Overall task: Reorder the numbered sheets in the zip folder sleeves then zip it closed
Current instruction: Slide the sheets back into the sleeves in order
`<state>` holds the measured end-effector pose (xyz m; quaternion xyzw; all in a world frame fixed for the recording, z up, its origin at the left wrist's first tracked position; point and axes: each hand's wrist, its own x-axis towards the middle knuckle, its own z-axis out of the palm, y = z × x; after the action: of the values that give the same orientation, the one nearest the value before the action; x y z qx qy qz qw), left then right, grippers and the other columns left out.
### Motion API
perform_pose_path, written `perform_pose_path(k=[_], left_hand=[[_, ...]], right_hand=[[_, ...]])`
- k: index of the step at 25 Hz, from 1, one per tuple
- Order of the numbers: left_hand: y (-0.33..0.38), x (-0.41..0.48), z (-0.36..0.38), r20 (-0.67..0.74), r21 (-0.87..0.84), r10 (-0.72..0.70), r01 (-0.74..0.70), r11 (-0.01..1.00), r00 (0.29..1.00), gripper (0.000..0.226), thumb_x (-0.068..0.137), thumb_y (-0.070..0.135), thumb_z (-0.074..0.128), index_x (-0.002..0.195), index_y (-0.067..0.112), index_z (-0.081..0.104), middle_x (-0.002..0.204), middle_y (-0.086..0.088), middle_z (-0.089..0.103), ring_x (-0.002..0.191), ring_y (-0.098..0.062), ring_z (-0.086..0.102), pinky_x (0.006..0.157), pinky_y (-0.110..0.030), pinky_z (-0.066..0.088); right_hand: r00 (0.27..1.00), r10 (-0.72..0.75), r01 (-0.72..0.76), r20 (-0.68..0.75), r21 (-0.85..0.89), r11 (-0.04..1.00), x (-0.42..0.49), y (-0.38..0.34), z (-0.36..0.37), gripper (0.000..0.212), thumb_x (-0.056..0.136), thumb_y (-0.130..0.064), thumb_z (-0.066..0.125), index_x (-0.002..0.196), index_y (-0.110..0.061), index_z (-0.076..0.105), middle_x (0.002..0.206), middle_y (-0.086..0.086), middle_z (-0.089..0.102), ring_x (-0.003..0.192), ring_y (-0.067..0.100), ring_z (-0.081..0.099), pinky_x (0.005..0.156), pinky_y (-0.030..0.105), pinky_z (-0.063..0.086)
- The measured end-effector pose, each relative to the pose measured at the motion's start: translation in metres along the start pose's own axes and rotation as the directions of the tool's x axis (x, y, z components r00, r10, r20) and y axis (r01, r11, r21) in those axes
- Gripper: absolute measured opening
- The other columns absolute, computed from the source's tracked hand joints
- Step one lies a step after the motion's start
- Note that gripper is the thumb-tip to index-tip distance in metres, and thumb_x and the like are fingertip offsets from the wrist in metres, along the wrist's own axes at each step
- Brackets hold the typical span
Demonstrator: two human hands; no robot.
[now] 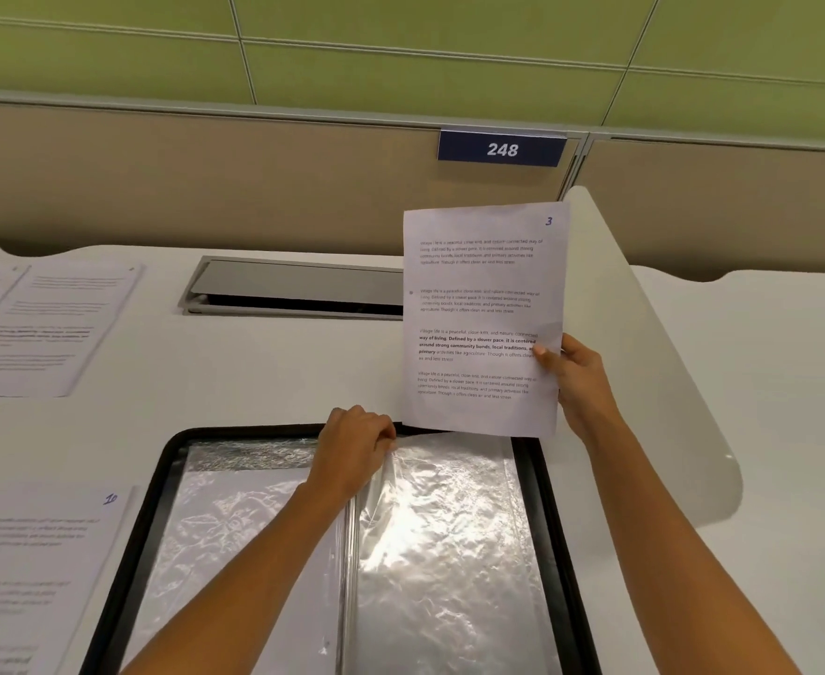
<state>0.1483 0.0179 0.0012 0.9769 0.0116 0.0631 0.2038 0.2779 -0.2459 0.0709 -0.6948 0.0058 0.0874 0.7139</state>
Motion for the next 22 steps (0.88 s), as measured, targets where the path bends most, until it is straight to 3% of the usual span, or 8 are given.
perform_pose_path(k=[3,8,15,22], left_hand=[[-0.003,-0.009,0.001,-0.112,0.063,0.032,-0.025,0.998,0.993,0.004,0.082,0.024,0.075,0.081,0.027,0.073,0.07,0.011,0.069,0.068,-0.011,0.061,0.08,-0.036,0.05],[-0.008,-0.027,0.007,-0.19,0.026,0.029,-0.025,0.999,0.981,0.012,0.071,0.029,0.082,0.078,0.03,0.072,0.098,0.009,0.063,0.091,-0.013,0.056,0.076,-0.029,0.041],[-0.01,-0.035,0.017,-0.24,-0.011,0.005,-0.008,1.0,0.971,0.013,0.074,0.031,0.081,0.081,0.028,0.07,0.095,0.006,0.058,0.089,-0.013,0.051,0.077,-0.029,0.04],[-0.013,-0.036,0.021,-0.252,-0.009,0.02,-0.023,1.0,0.968,0.013,0.077,0.034,0.079,0.084,0.028,0.07,0.095,0.006,0.057,0.087,-0.014,0.053,0.079,-0.03,0.043]], right_hand=[[0.999,-0.004,0.004,0.032,0.0,1.0,0.01,0.0,0.007,0.026,0.092,-0.013,0.063,0.118,-0.012,0.067,0.111,0.009,0.072,0.099,0.025,0.069,0.085,0.038,0.055],[0.989,0.005,0.003,0.151,-0.05,0.999,0.024,-0.008,0.024,0.028,0.092,-0.011,0.062,0.12,-0.009,0.065,0.111,0.009,0.072,0.097,0.024,0.07,0.081,0.036,0.056],[0.956,0.074,-0.008,0.283,-0.227,0.974,0.053,-0.016,0.051,0.022,0.092,-0.01,0.062,0.113,-0.006,0.067,0.103,0.01,0.073,0.09,0.024,0.07,0.084,0.039,0.057],[0.967,0.052,0.019,0.251,-0.272,0.962,0.058,-0.001,0.062,0.013,0.093,-0.011,0.061,0.103,-0.015,0.07,0.092,0.0,0.075,0.08,0.016,0.071,0.074,0.031,0.054]])
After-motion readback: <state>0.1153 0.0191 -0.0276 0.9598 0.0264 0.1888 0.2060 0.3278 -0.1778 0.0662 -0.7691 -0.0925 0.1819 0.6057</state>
